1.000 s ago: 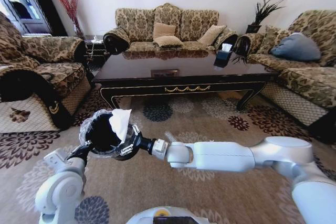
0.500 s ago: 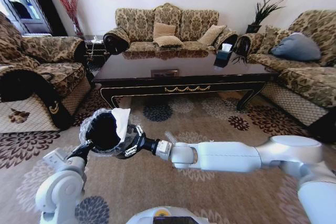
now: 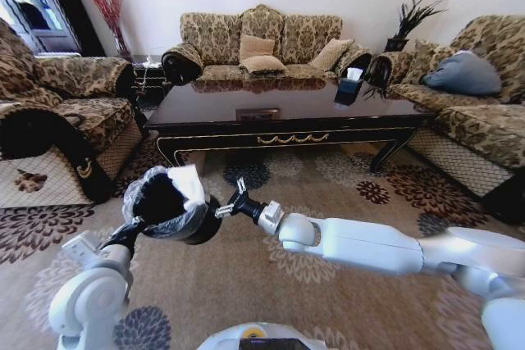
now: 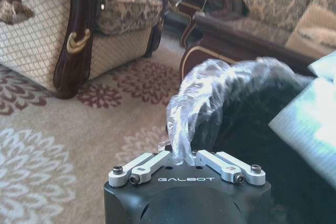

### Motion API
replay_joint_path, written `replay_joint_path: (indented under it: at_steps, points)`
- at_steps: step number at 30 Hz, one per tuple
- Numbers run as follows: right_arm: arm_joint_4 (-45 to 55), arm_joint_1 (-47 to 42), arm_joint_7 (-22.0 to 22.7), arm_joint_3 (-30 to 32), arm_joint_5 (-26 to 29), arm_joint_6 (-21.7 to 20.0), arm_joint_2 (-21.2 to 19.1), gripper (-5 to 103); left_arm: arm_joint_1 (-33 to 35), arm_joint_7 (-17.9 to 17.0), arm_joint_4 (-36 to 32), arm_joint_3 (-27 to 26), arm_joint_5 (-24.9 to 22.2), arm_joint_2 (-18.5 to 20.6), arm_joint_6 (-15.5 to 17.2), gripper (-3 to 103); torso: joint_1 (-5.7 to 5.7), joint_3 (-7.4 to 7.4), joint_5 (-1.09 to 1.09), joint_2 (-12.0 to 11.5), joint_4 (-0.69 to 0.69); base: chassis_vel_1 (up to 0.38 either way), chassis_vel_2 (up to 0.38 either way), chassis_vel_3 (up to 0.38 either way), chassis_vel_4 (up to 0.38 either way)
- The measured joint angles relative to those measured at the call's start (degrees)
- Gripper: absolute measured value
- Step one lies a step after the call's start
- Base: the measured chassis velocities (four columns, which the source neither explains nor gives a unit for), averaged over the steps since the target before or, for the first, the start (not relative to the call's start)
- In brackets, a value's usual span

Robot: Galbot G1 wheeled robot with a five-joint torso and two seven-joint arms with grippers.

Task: Move to the front of the table and pick up the trash from the floor, then place it into the trash bin.

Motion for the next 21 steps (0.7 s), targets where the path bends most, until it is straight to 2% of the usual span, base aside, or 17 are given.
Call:
replay_joint_path:
  at_steps: [9, 15, 21]
  points:
    - [-1.1, -1.0, 1.8, -0.2, -0.6, -0.3, 0.5, 100, 0.3, 1.2, -0.2, -0.7, 0.2, 0.3, -0.1, 3, 0.00, 0.00, 0.00, 0.0, 0.00, 0.000, 0.000, 0.000, 0.000]
    - [-4.0, -3.1, 5.3, 0.6, -2.2, -2.0, 0.5, 100, -0.1, 3.9, -1.8, -2.6, -5.3, 0.1, -4.6, 3, 0.00, -0.01, 0.02, 0.0, -0.03, 0.000, 0.000, 0.000, 0.000]
    - [-7.3, -6.6, 9.8, 3.1, -2.6, -5.1, 0.0, 100, 0.0, 5.0, -0.2, -2.4, -5.1, 0.0, -6.3, 3, 0.00, 0.00, 0.00, 0.0, -0.01, 0.000, 0.000, 0.000, 0.000]
